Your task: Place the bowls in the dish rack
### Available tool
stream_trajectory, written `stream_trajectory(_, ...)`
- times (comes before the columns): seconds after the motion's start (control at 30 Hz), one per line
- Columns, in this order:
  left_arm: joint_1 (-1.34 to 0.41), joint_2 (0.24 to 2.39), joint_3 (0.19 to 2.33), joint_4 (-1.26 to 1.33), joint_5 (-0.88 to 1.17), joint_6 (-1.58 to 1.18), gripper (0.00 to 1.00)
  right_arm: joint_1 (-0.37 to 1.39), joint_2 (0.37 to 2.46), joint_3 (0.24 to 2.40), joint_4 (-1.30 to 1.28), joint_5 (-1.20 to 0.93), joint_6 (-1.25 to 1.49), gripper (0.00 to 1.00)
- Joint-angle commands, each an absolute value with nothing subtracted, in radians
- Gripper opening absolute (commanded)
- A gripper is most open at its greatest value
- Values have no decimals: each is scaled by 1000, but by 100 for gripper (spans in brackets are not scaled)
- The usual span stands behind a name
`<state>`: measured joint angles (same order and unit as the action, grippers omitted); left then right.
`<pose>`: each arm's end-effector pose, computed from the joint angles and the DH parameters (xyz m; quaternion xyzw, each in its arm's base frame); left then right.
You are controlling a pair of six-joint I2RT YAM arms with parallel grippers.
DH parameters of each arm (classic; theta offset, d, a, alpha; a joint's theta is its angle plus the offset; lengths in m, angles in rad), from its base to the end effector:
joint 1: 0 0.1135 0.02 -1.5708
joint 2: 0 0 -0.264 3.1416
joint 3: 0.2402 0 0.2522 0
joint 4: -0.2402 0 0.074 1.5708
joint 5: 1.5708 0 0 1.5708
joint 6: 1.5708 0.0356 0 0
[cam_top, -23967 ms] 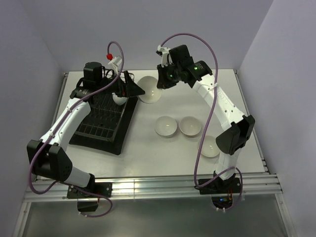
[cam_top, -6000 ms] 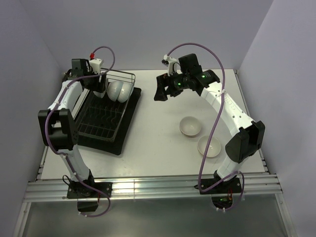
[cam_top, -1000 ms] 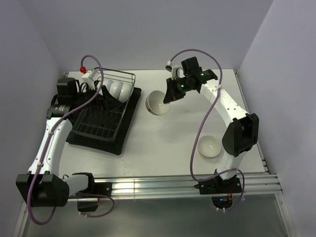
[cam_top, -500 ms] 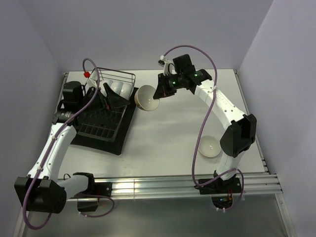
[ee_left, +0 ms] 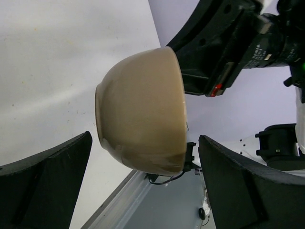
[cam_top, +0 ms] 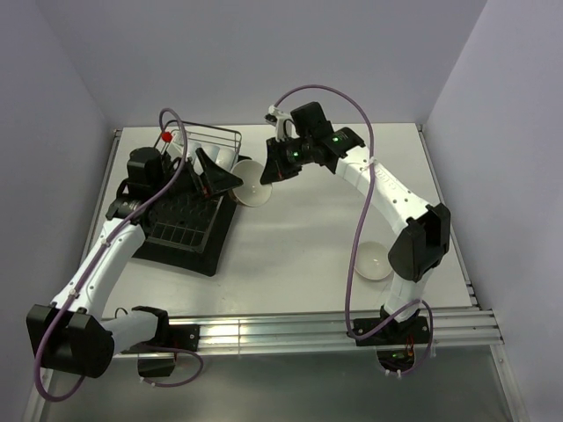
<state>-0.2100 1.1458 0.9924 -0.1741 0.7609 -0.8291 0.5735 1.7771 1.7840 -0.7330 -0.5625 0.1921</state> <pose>0.2461 -0.0776 0.3438 -0.0239 0.7848 -0.5305 0.3195 0.3227 0.2311 0.3645 -0.2778 0.8388 0.3819 0.2707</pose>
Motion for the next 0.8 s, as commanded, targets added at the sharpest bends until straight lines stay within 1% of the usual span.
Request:
stream_trajectory(0.0,-230,1147,983,-163,712,-842,99,584,1762,1848,-666,-614,218,0)
stream_trajectory(0.23,-235,1149,960,-138,732,-871,99,606,1781,1867,-676,-624,209,0)
stream_trajectory(0.37,-235,1117,960,-127,729,-824,99,609,1783,1861,-689,-630,199,0)
stream_trajectory(0.43,-235,1091,1000,-155,715,-772,100,609,1776,1845,-699,-620,184,0)
stream_trajectory(0.53,-230,1066,1084,-241,681,-629,99,609,1764,1815,-727,-618,152,0)
stream_trajectory(0.63,-222,1072,1182,-345,660,-439,100,603,1753,1781,-778,-635,109,0)
stream_trajectory(0.67,-222,1075,1207,-369,649,-334,99,598,1750,1770,-802,-644,98,0)
stream_trajectory(0.73,-222,1084,1267,-400,612,-252,100,577,1732,1738,-830,-676,65,0)
stream_trajectory(0.77,-222,1091,1293,-420,618,-147,100,569,1726,1729,-851,-690,54,0)
